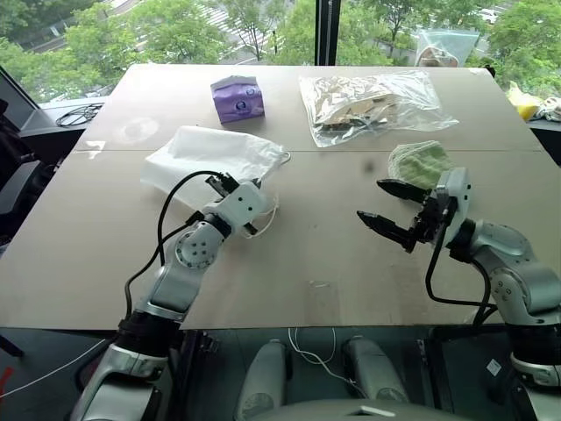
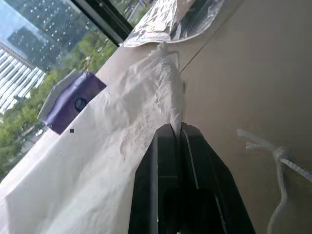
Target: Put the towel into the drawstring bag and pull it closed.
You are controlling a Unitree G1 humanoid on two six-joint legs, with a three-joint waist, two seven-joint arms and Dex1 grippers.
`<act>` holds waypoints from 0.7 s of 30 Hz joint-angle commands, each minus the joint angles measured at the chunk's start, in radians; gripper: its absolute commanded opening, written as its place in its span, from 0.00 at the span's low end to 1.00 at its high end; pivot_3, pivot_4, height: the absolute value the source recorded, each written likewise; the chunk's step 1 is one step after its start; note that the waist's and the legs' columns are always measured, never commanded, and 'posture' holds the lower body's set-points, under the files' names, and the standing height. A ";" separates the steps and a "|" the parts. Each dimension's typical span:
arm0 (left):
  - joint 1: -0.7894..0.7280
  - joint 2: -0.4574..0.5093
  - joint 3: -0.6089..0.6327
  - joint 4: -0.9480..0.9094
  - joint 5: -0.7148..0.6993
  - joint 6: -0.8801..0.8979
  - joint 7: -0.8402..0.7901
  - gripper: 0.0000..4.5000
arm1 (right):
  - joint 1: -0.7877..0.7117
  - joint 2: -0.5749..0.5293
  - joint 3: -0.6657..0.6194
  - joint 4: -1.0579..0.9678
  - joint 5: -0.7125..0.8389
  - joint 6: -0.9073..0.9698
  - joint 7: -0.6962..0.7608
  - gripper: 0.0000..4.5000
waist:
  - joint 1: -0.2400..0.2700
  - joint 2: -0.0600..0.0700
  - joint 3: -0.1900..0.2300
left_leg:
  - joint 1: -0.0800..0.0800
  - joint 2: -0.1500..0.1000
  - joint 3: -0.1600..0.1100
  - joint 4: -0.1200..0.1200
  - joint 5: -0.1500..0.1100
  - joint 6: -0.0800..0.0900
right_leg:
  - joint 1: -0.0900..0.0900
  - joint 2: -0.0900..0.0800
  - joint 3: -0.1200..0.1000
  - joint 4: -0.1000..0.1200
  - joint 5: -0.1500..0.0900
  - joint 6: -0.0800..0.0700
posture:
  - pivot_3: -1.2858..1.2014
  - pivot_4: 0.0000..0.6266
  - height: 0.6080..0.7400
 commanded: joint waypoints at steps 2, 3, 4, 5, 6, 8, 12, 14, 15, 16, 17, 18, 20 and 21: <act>-0.075 -0.088 0.169 -0.008 -0.283 -0.085 -0.058 0.01 | -0.018 -0.001 -0.015 -0.018 0.003 -0.017 -0.003 1.00 | 0.000 0.000 0.000 | 0.000 0.000 0.000 0.000 0.000 0.000 | 0.000 0.000 0.000 0.000 0.000 0.000 | 0.52 0.24 1.00; -0.110 -0.144 0.251 0.000 -0.397 -0.005 -0.022 0.01 | -0.018 -0.001 -0.016 -0.018 0.003 -0.016 -0.003 1.00 | 0.002 0.000 0.000 | 0.000 0.000 0.000 0.000 0.000 0.000 | 0.000 -0.001 0.000 0.000 0.000 0.000 | 0.52 0.24 1.00; -0.138 -0.179 0.310 0.007 -0.489 0.058 -0.013 0.01 | -0.018 -0.001 -0.017 -0.019 0.003 -0.015 -0.003 1.00 | 0.003 -0.001 0.000 | -0.001 0.000 0.000 0.001 0.000 0.000 | 0.000 -0.001 0.000 0.000 0.000 0.000 | 0.52 0.24 1.00; -0.156 -0.197 0.345 0.007 -0.556 0.105 -0.031 0.01 | -0.018 -0.002 -0.018 -0.020 0.003 -0.014 -0.003 1.00 | 0.004 -0.001 0.000 | -0.001 0.000 -0.001 0.002 0.000 0.000 | 0.000 -0.001 -0.001 0.000 0.000 0.001 | 0.52 0.24 1.00; -0.160 -0.197 0.356 -0.002 -0.599 0.132 -0.079 0.01 | -0.017 -0.001 -0.019 -0.021 0.002 -0.014 -0.004 1.00 | 0.001 -0.001 0.000 | -0.001 0.000 -0.001 0.002 0.000 0.000 | 0.000 0.000 -0.001 0.001 0.000 0.001 | 0.52 0.24 1.00; -0.136 -0.177 0.338 -0.042 -0.665 0.176 -0.206 0.01 | -0.012 0.001 -0.015 -0.023 -0.002 -0.015 -0.006 1.00 | -0.011 0.000 0.000 | 0.000 0.000 -0.001 0.002 0.000 0.000 | 0.000 0.000 -0.001 0.001 0.000 0.001 | 0.52 0.24 1.00; -0.060 -0.046 0.210 -0.039 -0.474 0.041 -0.376 0.01 | -0.009 0.003 -0.012 -0.028 -0.008 -0.017 -0.009 1.00 | -0.012 -0.001 0.000 | 0.000 0.000 0.000 0.000 0.000 0.000 | 0.000 0.000 -0.001 0.001 0.000 0.001 | 0.52 0.24 1.00; -0.038 0.016 0.151 0.013 -0.339 -0.065 -0.396 0.01 | -0.009 0.002 -0.013 -0.029 -0.009 -0.017 -0.010 1.00 | -0.012 0.000 0.000 | 0.000 0.000 0.000 0.000 0.000 0.000 | 0.000 0.000 -0.001 0.001 0.000 0.000 | 0.52 0.24 1.00; -0.034 0.034 0.136 0.044 -0.284 -0.110 -0.381 0.01 | -0.008 0.001 -0.014 -0.030 -0.009 -0.018 -0.010 1.00 | -0.011 0.000 0.000 | 0.000 0.000 0.000 0.000 0.000 0.000 | 0.000 0.000 -0.001 0.001 0.000 0.000 | 0.52 0.24 1.00; -0.034 0.043 0.129 0.065 -0.252 -0.139 -0.366 0.01 | -0.007 0.001 -0.015 -0.031 -0.010 -0.018 -0.010 1.00 | -0.010 0.000 0.000 | 0.000 0.000 0.000 0.000 0.000 0.000 | 0.000 0.000 -0.001 0.001 0.000 0.000 | 0.52 0.24 1.00; -0.033 0.058 0.115 0.096 -0.203 -0.192 -0.357 0.01 | -0.007 0.001 -0.014 -0.031 -0.011 -0.019 -0.012 1.00 | -0.010 -0.001 0.000 | 0.000 0.000 0.000 0.001 0.000 0.000 | 0.000 0.000 0.000 0.001 -0.002 -0.001 | 0.52 0.24 1.00; -0.032 0.066 0.106 0.115 -0.174 -0.229 -0.354 0.01 | -0.005 0.002 -0.013 -0.033 -0.012 -0.020 -0.012 1.00 | -0.010 0.000 0.000 | 0.000 0.000 0.000 0.001 0.000 0.000 | 0.000 0.000 -0.001 0.001 -0.003 0.000 | 0.52 0.24 1.00; -0.027 0.087 0.090 0.163 -0.098 -0.341 -0.325 0.13 | 0.000 0.008 -0.011 -0.036 -0.016 -0.025 -0.020 1.00 | -0.009 0.000 0.000 | 0.000 0.000 0.000 0.001 0.000 0.000 | 0.000 0.000 0.000 0.001 -0.003 0.000 | 0.52 0.24 1.00; -0.026 0.091 0.088 0.181 -0.073 -0.382 -0.311 0.23 | 0.002 0.010 -0.011 -0.037 -0.017 -0.026 -0.023 1.00 | -0.008 0.000 0.000 | 0.000 0.000 0.000 0.001 0.000 0.000 | 0.000 0.000 0.000 0.001 -0.002 0.001 | 0.52 0.24 1.00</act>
